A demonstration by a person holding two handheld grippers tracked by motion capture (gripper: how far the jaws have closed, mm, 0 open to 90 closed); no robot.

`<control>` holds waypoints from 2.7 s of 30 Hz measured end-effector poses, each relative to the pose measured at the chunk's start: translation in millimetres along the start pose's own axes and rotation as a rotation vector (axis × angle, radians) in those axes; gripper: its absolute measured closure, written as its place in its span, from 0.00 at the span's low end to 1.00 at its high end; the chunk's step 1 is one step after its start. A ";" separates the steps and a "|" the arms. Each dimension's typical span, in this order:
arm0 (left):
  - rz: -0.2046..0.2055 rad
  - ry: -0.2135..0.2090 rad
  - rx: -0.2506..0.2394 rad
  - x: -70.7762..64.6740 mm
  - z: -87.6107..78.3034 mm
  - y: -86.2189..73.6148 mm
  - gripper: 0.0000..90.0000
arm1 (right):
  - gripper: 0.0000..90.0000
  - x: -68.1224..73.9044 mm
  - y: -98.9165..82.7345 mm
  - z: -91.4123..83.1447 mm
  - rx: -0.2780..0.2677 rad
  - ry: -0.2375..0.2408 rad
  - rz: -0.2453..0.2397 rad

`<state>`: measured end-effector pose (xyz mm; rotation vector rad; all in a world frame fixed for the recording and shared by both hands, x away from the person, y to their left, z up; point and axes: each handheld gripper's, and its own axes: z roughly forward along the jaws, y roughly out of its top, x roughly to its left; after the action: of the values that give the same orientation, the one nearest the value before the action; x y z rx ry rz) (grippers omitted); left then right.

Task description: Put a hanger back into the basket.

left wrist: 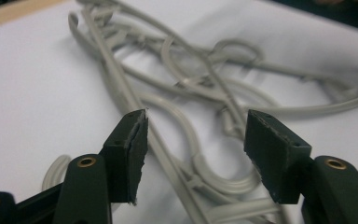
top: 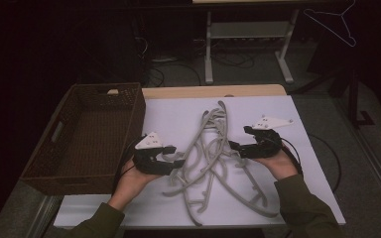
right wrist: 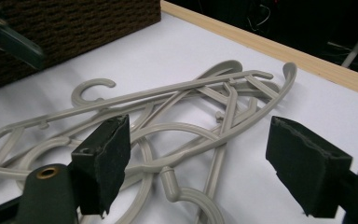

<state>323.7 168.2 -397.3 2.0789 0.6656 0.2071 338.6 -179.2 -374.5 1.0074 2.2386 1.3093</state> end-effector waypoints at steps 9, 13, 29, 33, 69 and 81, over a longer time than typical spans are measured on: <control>-0.025 0.065 0.108 18.7 34.3 4.7 0.47 | 0.21 -1.6 -0.4 -2.0 -0.006 -0.010 0.013; -0.051 0.084 0.134 22.9 48.4 7.8 0.50 | 0.19 -1.9 -1.1 -1.3 -0.006 -0.012 0.013; -0.069 0.104 0.253 25.9 77.5 15.8 0.73 | 0.18 -4.7 -2.7 -6.0 -0.023 -0.011 0.024; -0.056 0.139 0.282 25.4 79.2 19.3 0.79 | 0.18 -4.9 -2.6 -7.5 -0.029 -0.011 0.023; 0.016 -0.051 0.234 31.8 103.3 69.0 0.90 | 0.18 -10.7 -4.2 -18.5 -0.060 -0.023 0.043; 0.007 -0.063 0.198 49.4 104.1 62.9 0.76 | 0.18 -12.7 -6.6 -18.9 -0.059 -0.023 0.050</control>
<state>429.5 91.5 -410.4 2.2673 0.6625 0.0818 333.1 -202.0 -371.2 1.0586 2.1584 1.3694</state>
